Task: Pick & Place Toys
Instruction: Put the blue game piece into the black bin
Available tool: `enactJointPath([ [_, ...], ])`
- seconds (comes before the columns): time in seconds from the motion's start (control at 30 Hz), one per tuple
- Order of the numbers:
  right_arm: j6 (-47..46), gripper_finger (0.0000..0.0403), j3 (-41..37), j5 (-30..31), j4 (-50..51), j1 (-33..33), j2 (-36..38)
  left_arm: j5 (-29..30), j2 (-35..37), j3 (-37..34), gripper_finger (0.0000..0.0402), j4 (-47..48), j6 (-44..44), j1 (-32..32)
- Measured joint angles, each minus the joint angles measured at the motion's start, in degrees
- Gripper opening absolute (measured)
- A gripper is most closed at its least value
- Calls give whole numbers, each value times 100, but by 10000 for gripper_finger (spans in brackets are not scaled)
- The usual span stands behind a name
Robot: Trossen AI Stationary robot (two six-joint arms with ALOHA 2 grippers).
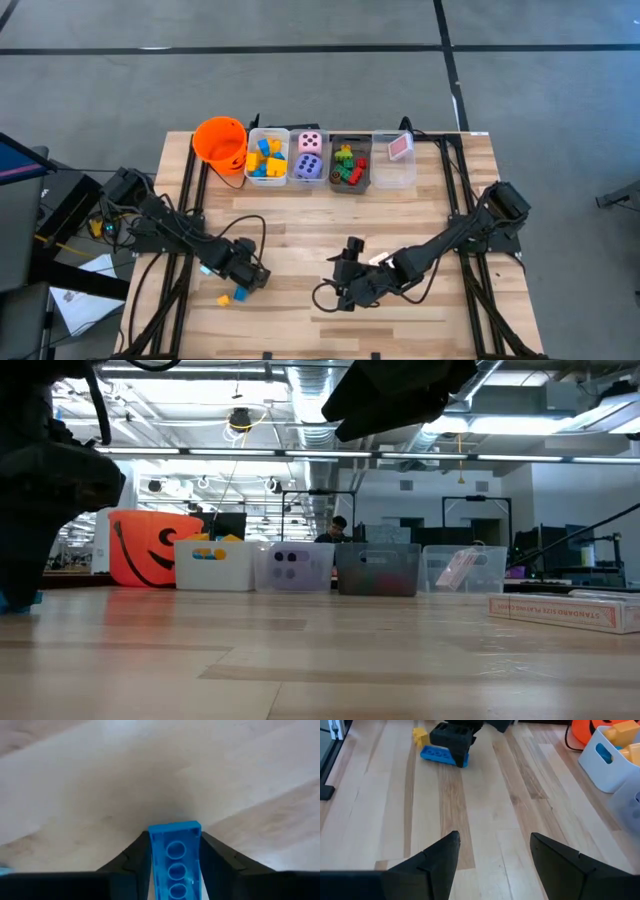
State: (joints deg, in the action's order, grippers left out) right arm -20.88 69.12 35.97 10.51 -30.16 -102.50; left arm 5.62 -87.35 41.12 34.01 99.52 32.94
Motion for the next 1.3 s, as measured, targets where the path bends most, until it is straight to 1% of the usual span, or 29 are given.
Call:
enactJointPath([
  [0.13, -16, 239, 0, 2, -2, 1, 0, -67, 2, 2, 122, -108, -15, 1],
  [0.23, 1, 239, 0, 4, -51, -11, 0, -234, 100, -11, 122, -425, -188, -9],
  [0.3, 133, 239, -2, 5, -169, -18, 0, -195, 287, -9, 122, -555, -459, -25],
  [0.4, 348, 239, -2, 11, -509, -62, 0, 138, 586, -9, 122, -979, -1034, -68],
  [0.47, 510, 239, -2, 7, -751, -94, 0, 436, 876, -9, 122, -1262, -1554, -73],
  [0.57, 908, 239, -2, 5, -1085, -119, 0, 1033, 1287, -6, 122, -1864, -2540, -73],
  [0.7, 1057, 239, -2, 7, -1771, -137, 0, 1689, 1760, -6, 122, -2923, -4213, -73],
  [0.77, 1061, 239, -2, 0, -2223, -133, 0, 1852, 1873, -4, 122, -3586, -5152, -74],
  [0.9, 1315, 239, 0, -257, -2879, -165, 0, 1803, 1928, -2, 122, -4701, -6874, -73],
  [1.0, 1426, 239, 0, -365, -3082, -231, 0, 1645, 1910, -6, 122, -5233, -7694, -36],
  [1.07, 1429, 239, 0, -388, -3193, -272, 0, 1578, 1895, -6, 122, -5522, -8061, -31],
  [1.13, 1402, 239, 0, -484, -3309, -313, 0, 1391, 1895, -6, 122, -5749, -8306, -26],
  [1.2, 1346, 239, 0, -617, -3390, -320, 0, 1224, 1895, -6, 122, -5907, -8452, -48],
  [1.3, 1244, 239, 0, -634, -3444, -309, 0, 1003, 1890, -6, 122, -6190, -8603, -49],
])
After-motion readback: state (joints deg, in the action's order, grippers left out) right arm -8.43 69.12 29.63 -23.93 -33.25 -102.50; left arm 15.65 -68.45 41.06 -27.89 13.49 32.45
